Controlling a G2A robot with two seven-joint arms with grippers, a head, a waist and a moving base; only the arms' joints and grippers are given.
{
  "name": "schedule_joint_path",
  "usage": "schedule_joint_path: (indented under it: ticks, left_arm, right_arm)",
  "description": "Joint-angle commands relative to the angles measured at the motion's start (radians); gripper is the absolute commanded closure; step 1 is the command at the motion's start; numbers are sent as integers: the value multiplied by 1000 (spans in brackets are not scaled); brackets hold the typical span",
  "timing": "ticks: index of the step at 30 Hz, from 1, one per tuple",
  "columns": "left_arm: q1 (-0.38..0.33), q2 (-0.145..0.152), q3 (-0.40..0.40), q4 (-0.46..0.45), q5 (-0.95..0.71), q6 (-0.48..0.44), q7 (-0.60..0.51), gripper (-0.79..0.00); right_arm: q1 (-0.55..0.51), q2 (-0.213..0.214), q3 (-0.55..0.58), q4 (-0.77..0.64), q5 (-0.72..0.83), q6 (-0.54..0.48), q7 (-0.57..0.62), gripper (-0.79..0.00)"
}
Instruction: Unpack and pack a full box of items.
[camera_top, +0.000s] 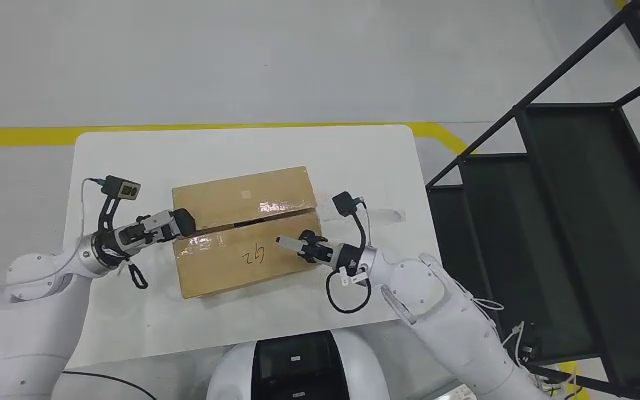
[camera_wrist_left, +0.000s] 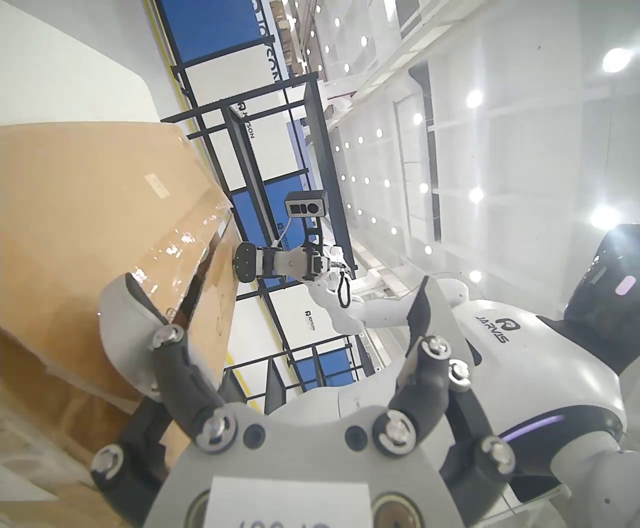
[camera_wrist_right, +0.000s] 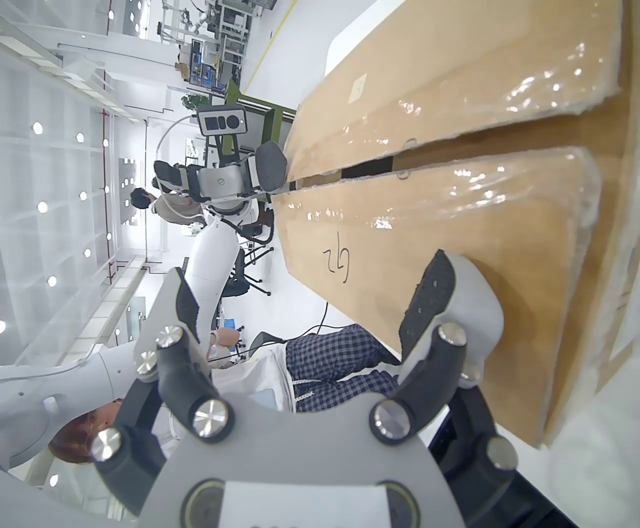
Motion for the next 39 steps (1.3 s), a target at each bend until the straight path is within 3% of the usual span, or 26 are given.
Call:
schedule_joint_path:
  ticks: [1,10,22,28,39]
  left_arm:
    - [-1,2,2,6,-3,16,-16,-785]
    - [-2,11,6,8,29,63,-63,-785]
    - [1,21,0,-14,116,92,-54,-785]
    - [5,23,3,-29,148,118,-18,-785]
    - [-25,21,32,-30,163,253,36,-785]
  right_arm:
    - [2,-1,-6,11,3,-4,3,-785]
    - [54,-10,-41,70,-13,1,-11,-785]
    - [5,2,5,-29,-80,-12,-52,-785]
    - [-60,13,52,-117,-128,-16,-82,-785]
    - [-271,38,186,-224,-185,43,-148,-785]
